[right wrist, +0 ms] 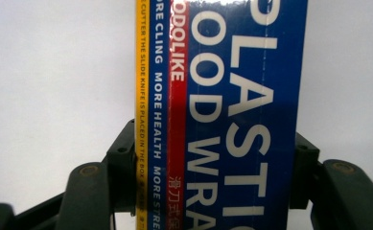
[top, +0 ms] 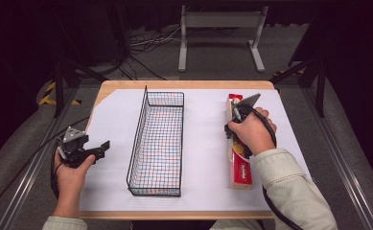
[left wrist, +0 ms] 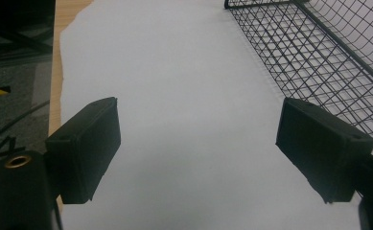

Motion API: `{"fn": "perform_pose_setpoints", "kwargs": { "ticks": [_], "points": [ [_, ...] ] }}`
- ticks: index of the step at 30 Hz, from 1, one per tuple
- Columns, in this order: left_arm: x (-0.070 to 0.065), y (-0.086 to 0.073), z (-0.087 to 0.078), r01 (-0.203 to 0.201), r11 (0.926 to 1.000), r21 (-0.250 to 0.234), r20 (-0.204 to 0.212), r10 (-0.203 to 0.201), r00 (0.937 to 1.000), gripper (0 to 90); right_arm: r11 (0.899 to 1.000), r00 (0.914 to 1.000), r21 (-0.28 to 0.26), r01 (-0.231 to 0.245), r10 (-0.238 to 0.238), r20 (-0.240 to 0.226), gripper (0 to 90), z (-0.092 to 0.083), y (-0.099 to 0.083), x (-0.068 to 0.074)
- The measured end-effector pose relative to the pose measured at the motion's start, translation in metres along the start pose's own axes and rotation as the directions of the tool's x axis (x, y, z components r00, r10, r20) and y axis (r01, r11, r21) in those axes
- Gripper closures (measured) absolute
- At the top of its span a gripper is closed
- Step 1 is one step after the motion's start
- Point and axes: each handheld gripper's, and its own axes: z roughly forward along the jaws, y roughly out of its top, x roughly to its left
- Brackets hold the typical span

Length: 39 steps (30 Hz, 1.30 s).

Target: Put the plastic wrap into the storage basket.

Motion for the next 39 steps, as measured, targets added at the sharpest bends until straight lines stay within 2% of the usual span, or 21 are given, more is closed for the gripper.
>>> {"fn": "perform_pose_setpoints", "kwargs": {
  "ticks": [12, 17, 25, 39],
  "points": [
    [0.002, 0.0, -0.001, 0.008, 1.0, -0.006, -0.006, -0.008, 1.0, 15.9, 0.999, 0.9998, -0.029, 0.019, -0.019, -0.002, 40.9, -0.026, 0.002, 0.031],
    [0.002, 0.0, 0.0, 0.007, 1.0, -0.005, -0.005, -0.007, 1.0, 15.9, 1.0, 0.9997, -0.024, 0.005, -0.006, -0.022, 40.9, -0.034, 0.002, 0.042],
    [0.002, 0.0, -0.001, 0.008, 0.9999, -0.007, -0.008, -0.008, 0.9999, 16.0, 0.999, 0.9994, -0.032, 0.004, -0.006, -0.035, 40.9, -0.043, 0.003, 0.059],
    [0.002, 0.0, -0.001, 0.009, 0.9999, -0.009, -0.007, -0.009, 0.9999, 16.0, 0.998, 0.9967, -0.049, 0.044, -0.047, -0.066, 40.9, -0.054, 0.001, 0.091]
  ]
}}
